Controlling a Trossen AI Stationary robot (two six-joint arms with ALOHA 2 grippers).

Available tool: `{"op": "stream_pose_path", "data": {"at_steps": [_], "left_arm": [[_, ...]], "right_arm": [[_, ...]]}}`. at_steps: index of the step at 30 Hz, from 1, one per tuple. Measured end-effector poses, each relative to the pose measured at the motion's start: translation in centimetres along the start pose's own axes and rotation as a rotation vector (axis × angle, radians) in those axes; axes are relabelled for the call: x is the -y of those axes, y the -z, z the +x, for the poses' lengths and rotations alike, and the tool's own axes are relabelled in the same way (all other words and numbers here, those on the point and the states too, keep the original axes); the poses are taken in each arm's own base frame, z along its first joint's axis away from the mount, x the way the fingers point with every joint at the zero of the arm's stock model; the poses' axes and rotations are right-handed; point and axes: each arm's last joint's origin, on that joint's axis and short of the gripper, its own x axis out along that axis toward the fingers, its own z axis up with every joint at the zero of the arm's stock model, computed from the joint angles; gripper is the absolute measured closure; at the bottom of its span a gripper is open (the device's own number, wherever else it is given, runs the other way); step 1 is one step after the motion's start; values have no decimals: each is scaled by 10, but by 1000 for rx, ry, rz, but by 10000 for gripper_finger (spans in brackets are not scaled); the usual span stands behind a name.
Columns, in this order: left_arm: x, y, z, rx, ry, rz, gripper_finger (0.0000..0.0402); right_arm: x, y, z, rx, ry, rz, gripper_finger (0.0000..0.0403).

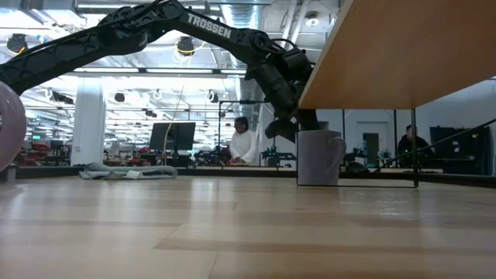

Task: Stack small to large cups/mugs on shelf
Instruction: Put the violet mug on the shelf

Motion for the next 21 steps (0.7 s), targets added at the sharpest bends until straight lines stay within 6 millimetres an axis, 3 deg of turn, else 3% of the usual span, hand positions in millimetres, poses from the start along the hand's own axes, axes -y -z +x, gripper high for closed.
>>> {"op": "stream_pose_path", "data": {"at_steps": [21], "left_arm": [[-24, -3, -9, 11, 6, -59, 186]], "right_arm": [[0, -1, 0, 7, -1, 7, 138]]}}
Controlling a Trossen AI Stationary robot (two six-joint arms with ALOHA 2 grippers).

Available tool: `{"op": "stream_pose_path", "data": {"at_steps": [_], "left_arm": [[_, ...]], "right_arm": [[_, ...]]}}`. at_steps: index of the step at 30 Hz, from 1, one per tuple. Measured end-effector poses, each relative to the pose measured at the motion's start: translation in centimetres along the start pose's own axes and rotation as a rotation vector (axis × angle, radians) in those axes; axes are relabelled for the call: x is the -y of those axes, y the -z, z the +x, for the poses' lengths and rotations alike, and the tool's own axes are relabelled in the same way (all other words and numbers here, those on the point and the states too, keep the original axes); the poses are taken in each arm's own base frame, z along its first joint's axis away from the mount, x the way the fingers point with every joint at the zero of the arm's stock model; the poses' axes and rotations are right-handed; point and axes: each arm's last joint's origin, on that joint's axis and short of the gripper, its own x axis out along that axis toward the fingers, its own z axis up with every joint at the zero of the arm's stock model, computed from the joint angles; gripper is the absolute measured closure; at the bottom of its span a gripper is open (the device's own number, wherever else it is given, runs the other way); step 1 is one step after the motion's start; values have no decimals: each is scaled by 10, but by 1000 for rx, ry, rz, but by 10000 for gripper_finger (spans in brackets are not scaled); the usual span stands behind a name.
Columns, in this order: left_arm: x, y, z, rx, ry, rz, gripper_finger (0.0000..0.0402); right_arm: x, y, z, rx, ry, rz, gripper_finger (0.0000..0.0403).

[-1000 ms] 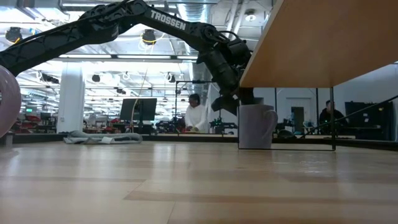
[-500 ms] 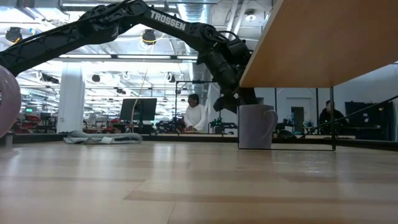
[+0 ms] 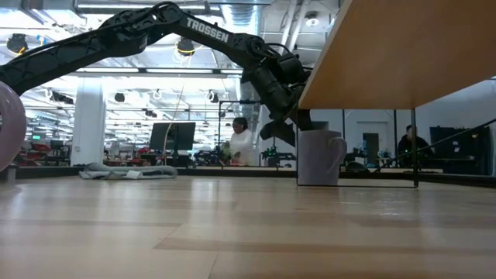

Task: Stack small to large cups/mugs on shelf
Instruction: Put the violet mug on the shelf

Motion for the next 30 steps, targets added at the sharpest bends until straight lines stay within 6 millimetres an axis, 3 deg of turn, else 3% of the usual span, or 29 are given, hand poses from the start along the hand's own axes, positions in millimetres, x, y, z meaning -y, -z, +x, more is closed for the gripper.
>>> {"op": "stream_pose_path", "data": {"at_steps": [30], "left_arm": [[-1, 1, 0, -4, -32, -23, 186]], "right_arm": [[0, -2, 0, 12, -3, 13, 138]]}}
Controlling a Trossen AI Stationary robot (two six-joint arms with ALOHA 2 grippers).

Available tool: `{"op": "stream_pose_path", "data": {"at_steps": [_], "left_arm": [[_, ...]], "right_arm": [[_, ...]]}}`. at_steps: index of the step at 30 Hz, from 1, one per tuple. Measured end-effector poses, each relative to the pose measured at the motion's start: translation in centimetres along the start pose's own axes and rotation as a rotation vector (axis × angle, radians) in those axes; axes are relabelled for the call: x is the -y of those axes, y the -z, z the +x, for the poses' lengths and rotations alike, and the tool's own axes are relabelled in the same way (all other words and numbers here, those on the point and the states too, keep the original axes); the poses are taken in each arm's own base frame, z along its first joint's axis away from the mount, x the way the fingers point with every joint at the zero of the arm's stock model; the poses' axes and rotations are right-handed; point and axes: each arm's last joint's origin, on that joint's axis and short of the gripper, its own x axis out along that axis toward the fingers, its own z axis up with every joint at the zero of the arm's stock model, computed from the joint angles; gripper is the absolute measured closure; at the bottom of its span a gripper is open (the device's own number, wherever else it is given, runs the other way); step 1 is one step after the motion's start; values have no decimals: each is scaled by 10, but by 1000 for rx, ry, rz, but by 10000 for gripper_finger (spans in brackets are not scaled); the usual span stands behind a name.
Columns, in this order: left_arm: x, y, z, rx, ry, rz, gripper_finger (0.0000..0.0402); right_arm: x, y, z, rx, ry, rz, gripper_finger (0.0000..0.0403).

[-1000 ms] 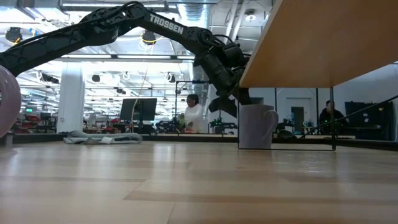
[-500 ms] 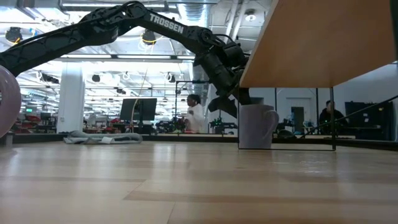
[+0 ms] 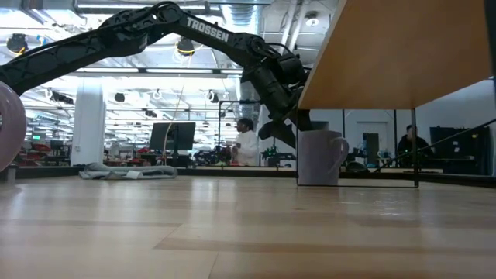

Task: Stack small to large cups/mugs on shelf
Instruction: Put the violet mug on the shelf

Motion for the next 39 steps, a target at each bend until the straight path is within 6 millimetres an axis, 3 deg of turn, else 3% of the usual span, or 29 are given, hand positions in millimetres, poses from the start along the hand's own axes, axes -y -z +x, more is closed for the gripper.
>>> {"op": "stream_pose_path", "data": {"at_steps": [12, 20, 39], "left_arm": [[0, 1, 0, -7, -16, -25, 186], [3, 2, 0, -30, 103, -10, 186], [-6, 0, -4, -27, 149, 15, 186]], "right_arm": [[0, 0, 0, 2, 0, 3, 138], [0, 0, 0, 2, -1, 3, 138], [0, 0, 0, 2, -1, 28, 138]]}}
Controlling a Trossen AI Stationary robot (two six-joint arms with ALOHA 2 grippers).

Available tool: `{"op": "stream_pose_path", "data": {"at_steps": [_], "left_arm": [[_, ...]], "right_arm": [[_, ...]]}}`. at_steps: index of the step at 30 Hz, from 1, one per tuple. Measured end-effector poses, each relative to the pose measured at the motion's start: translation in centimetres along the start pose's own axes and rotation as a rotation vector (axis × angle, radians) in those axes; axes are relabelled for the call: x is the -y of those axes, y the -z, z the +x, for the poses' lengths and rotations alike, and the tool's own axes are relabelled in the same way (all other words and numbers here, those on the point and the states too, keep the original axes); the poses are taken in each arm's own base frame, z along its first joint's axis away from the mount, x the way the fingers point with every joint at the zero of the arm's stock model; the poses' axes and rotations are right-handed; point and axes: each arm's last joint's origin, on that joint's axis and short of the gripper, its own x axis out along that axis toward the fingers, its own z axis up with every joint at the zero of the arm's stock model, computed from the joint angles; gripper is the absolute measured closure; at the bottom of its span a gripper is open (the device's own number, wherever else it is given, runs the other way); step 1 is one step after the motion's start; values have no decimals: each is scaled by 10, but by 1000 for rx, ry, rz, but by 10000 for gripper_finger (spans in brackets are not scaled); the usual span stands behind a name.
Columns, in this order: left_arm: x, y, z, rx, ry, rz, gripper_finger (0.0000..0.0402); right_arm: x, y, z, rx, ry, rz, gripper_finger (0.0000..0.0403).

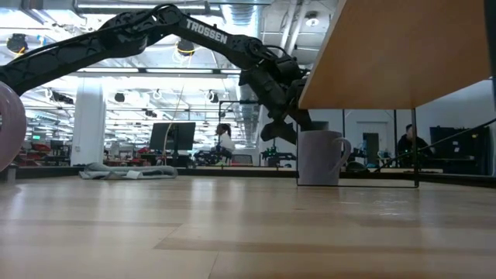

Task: Stack small to large cups/mugs on shelf
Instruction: Put the violet mug on the shelf

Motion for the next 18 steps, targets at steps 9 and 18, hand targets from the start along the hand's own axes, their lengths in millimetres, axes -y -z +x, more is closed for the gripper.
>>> {"op": "stream_pose_path", "data": {"at_steps": [9, 18], "left_arm": [[1, 0, 0, -4, 52, 33, 186], [2, 0, 0, -7, 74, 57, 186]], "right_arm": [[0, 0, 0, 0, 0, 0, 138], [0, 0, 0, 0, 0, 0, 138]]}}
